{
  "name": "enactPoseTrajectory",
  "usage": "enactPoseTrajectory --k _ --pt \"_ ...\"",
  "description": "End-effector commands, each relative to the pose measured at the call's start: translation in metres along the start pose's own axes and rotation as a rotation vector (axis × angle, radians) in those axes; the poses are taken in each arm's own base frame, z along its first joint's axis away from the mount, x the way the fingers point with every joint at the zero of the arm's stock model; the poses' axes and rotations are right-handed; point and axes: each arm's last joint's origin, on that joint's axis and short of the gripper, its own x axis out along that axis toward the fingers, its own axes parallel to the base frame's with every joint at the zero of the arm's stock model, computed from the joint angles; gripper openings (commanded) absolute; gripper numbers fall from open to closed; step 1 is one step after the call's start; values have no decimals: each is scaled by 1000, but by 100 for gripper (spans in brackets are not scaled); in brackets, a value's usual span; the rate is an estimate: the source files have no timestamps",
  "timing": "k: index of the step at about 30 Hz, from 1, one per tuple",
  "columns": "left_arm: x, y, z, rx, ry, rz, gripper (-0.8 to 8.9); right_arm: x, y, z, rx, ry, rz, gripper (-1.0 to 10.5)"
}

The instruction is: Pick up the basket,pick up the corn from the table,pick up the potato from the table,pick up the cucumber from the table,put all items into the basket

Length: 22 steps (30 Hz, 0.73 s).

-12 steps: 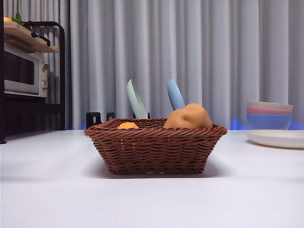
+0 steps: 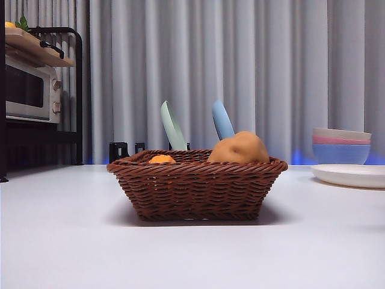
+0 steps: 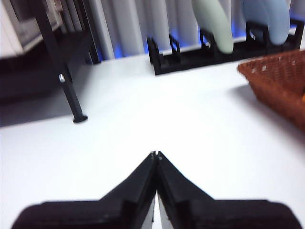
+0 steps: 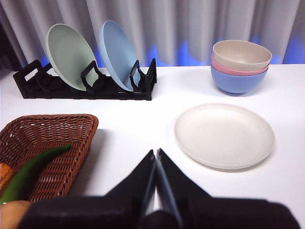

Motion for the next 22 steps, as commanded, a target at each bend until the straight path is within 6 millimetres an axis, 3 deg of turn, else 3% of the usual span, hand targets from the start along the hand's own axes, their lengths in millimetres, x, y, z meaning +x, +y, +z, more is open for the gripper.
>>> enactPoseTrajectory --k 1,22 --pt "3 -1 -14 10 13 -2 -3 0 0 -1 7 -3 -1 -16" --pt "1 -2 -17 27 18 3 -3 0 0 -1 6 4 -2 -16"
